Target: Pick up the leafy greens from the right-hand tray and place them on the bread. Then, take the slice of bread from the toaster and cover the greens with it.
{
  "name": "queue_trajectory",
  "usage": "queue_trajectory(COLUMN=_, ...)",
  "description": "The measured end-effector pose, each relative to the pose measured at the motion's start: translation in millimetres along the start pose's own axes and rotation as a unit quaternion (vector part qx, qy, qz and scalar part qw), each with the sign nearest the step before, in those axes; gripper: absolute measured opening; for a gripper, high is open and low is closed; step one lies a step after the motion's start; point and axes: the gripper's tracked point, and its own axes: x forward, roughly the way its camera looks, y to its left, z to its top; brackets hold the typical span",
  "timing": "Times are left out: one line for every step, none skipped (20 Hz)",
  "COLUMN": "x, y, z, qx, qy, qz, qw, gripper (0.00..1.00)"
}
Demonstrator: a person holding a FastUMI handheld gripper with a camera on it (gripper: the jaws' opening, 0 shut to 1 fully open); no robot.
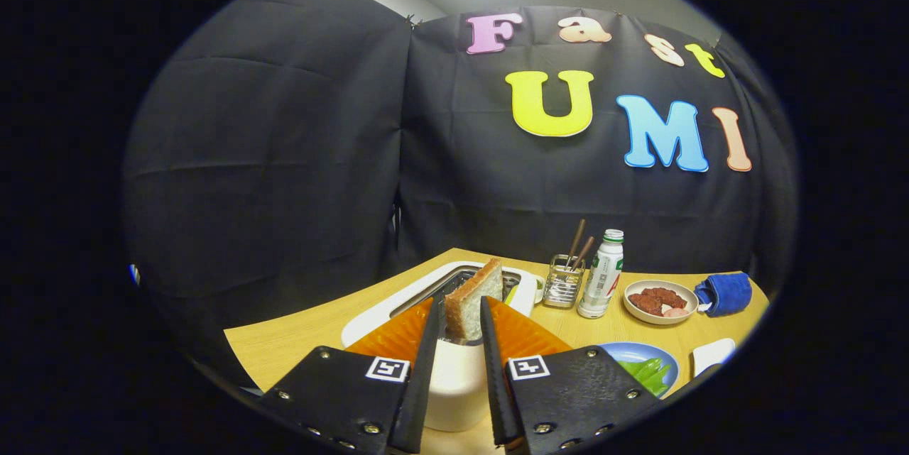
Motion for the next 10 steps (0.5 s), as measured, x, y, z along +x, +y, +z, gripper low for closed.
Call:
queue_trajectory(x=7, y=3, z=-3, qx=0.002, qy=0.004, qz=-0.002, qw=1.0, gripper=0.37)
queue_trajectory(x=11, y=3, z=-4, qx=0.001, qy=0.006, qz=-0.008, qw=1.0, gripper=0.37)
queue_trajectory(x=15, y=1, z=-7, qx=-0.005, qy=0.012, qz=-0.016, qw=1.0, gripper=0.37)
queue_trajectory(x=19, y=-1, z=-8, qx=-0.009, qy=0.015, qz=-0.023, qw=1.0, gripper=0.37)
queue_trajectory(x=24, y=-1, z=-9, qx=-0.009, qy=0.013, qz=-0.028, qw=0.999, gripper=0.37)
queue_trajectory(x=28, y=-4, z=-9, qx=-0.011, qy=0.011, qz=-0.036, qw=0.999, gripper=0.37)
queue_trajectory(x=30, y=-11, z=-7, qx=-0.009, qy=0.004, qz=-0.055, qw=0.998, gripper=0.36)
queue_trajectory(x=28, y=-17, z=-5, qx=-0.01, qy=-0.002, qz=-0.068, qw=0.998, gripper=0.23)
queue_trajectory(x=29, y=-16, z=-5, qx=-0.006, qy=-0.004, qz=-0.067, qw=0.998, gripper=0.1)
queue_trajectory(x=32, y=-13, z=-6, qx=-0.006, qy=-0.003, qz=-0.057, qw=0.998, gripper=0.1)
